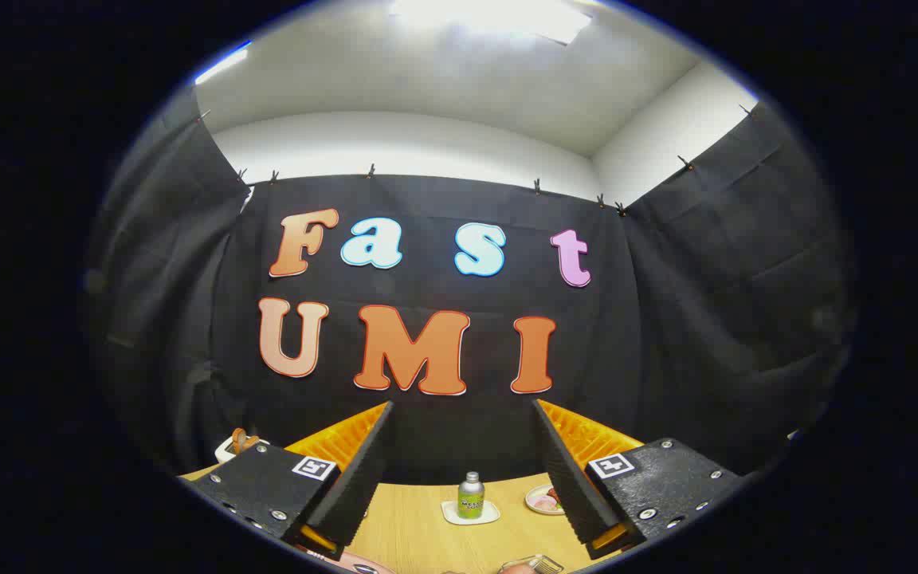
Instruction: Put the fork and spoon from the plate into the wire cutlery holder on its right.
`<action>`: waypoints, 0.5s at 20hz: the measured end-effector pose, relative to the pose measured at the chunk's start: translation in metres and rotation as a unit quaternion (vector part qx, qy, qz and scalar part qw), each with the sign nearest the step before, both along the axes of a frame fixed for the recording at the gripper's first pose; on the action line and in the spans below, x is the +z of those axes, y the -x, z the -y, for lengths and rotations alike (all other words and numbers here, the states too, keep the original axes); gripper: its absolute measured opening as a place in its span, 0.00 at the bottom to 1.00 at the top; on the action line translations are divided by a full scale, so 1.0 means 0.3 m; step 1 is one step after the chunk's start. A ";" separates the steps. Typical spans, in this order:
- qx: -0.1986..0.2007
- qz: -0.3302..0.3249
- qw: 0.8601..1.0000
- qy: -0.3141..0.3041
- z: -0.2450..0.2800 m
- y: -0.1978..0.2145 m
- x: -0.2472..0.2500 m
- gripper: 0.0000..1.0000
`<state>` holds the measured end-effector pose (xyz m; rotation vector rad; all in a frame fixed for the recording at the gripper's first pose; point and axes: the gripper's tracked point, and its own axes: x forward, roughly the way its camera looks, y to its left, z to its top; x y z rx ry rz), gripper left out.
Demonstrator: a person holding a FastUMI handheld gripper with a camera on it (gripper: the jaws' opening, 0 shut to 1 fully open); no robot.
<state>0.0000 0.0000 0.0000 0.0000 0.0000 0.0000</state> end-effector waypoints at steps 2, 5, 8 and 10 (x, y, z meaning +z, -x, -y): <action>0.004 -0.004 1.000 0.003 -0.042 0.007 0.011 0.99; 0.019 -0.012 1.000 0.008 -0.073 0.007 0.018 0.99; 0.024 -0.017 1.000 0.008 -0.064 -0.008 0.014 0.99; 0.031 -0.022 0.999 0.003 -0.066 -0.019 0.015 0.99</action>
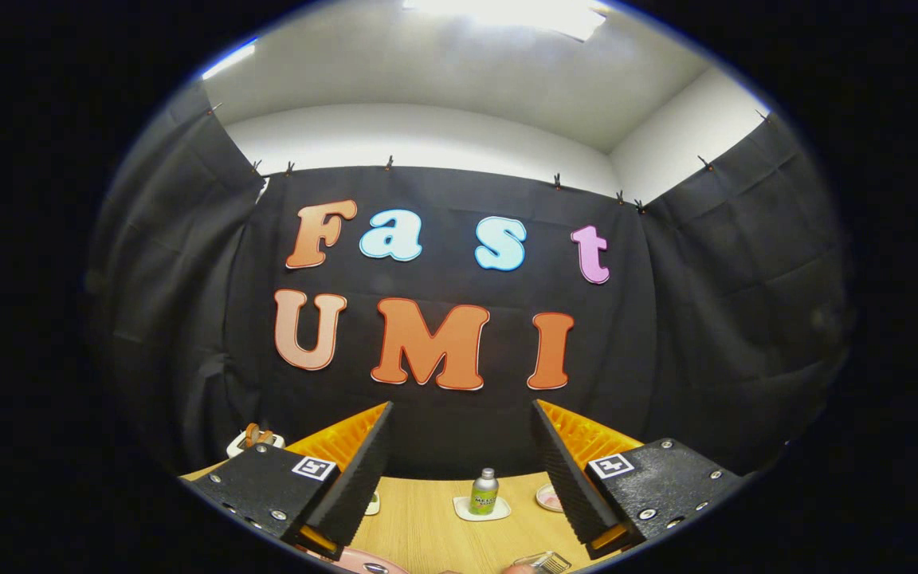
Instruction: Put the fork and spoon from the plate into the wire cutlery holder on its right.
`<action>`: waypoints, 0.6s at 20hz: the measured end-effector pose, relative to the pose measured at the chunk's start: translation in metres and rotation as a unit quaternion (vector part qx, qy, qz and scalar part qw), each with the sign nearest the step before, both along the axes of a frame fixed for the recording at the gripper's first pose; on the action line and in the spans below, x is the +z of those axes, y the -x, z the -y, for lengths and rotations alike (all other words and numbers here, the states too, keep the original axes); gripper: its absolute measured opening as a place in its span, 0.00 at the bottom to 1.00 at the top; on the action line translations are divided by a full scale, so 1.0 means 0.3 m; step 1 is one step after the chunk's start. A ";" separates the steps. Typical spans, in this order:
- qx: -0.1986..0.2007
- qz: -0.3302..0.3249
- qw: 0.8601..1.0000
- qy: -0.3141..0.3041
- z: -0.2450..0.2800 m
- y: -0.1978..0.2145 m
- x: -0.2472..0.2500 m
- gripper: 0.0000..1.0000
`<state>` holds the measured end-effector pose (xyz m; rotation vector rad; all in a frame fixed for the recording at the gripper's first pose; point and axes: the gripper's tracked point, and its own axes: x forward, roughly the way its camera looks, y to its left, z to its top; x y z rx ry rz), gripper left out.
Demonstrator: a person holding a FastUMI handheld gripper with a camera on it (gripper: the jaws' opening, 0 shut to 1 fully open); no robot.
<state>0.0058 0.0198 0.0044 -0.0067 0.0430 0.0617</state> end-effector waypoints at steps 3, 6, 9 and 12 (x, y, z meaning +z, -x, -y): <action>0.007 0.003 1.000 0.002 0.005 -0.016 0.011 0.99; 0.022 -0.009 1.000 -0.003 -0.012 -0.015 -0.013 0.99; 0.036 -0.029 0.999 -0.003 -0.030 -0.010 -0.068 0.99; 0.057 -0.066 0.996 -0.007 -0.069 0.011 -0.156 0.99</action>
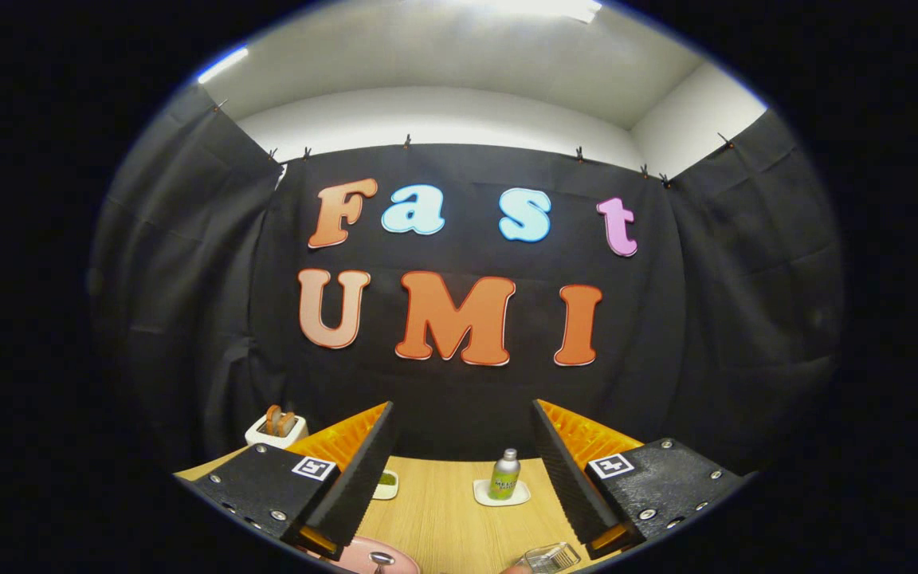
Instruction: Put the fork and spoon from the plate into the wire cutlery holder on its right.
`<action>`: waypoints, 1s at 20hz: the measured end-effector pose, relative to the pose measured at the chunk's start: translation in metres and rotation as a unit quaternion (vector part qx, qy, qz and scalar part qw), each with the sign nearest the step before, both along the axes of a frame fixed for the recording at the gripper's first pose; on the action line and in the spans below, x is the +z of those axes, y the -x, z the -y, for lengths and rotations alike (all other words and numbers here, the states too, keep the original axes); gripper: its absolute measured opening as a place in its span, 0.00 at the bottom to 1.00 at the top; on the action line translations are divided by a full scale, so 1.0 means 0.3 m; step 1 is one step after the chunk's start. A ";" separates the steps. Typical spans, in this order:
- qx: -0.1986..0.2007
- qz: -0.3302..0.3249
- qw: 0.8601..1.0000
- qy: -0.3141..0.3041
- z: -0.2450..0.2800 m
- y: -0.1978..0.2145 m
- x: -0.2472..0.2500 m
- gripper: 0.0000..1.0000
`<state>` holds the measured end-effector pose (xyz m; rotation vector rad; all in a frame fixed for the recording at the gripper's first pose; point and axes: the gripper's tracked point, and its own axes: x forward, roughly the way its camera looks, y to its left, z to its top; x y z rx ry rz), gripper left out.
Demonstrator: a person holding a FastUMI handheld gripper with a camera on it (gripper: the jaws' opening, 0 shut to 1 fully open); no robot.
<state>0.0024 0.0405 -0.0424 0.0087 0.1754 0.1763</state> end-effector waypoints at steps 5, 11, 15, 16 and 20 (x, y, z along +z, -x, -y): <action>0.044 -0.083 0.996 -0.002 -0.107 0.038 -0.204 0.99; 0.098 -0.195 0.976 0.012 -0.251 0.115 -0.467 1.00; 0.121 -0.266 0.956 0.019 -0.311 0.210 -0.631 0.99; 0.125 -0.286 0.950 0.026 -0.319 0.234 -0.678 0.98; 0.135 -0.366 0.920 0.044 -0.339 0.353 -0.865 0.90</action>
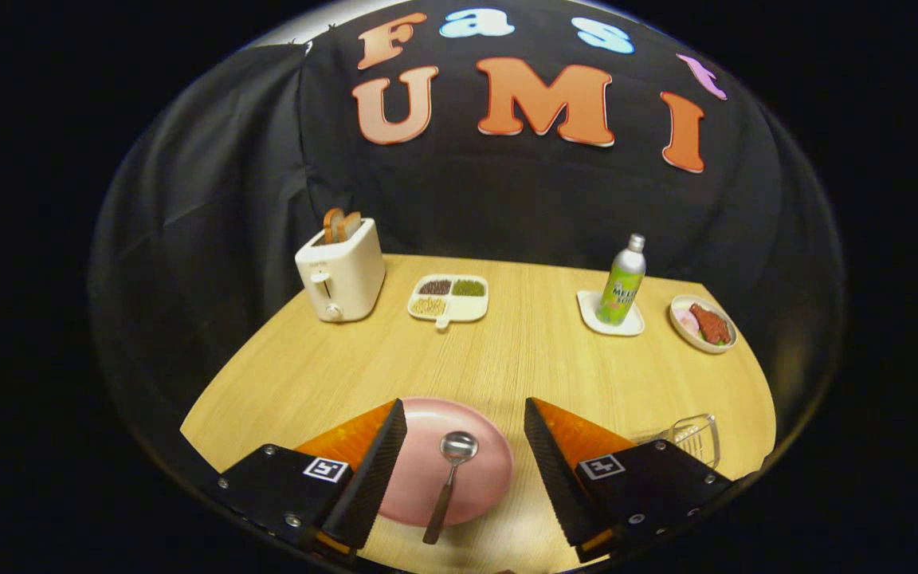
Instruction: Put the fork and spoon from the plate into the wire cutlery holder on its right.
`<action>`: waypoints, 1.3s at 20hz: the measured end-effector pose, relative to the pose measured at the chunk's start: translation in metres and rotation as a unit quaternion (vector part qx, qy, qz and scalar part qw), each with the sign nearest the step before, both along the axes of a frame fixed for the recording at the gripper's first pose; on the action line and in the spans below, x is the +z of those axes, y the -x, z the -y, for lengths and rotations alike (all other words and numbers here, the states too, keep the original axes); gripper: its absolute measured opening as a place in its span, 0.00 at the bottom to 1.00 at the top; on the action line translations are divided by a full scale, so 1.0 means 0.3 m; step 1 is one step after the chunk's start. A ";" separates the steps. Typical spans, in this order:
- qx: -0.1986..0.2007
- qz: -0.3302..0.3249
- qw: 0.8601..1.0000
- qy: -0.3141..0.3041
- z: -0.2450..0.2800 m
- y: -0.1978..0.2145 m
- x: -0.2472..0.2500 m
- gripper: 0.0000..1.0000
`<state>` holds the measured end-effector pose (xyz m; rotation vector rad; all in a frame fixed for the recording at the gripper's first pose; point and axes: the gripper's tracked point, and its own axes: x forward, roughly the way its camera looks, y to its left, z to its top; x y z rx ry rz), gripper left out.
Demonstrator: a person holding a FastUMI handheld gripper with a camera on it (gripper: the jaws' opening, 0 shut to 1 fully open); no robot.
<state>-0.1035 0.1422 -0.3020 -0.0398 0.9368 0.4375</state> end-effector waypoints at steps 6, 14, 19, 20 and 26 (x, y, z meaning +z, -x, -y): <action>0.010 -0.088 0.995 0.037 -0.002 0.133 -0.191 0.76; 0.037 -0.164 0.984 0.058 -0.007 0.268 -0.317 0.52; 0.039 -0.174 0.982 0.068 -0.015 0.293 -0.356 0.29; 0.034 -0.177 0.981 0.070 -0.011 0.296 -0.359 0.24; 0.031 -0.188 0.979 0.070 -0.011 0.283 -0.371 0.09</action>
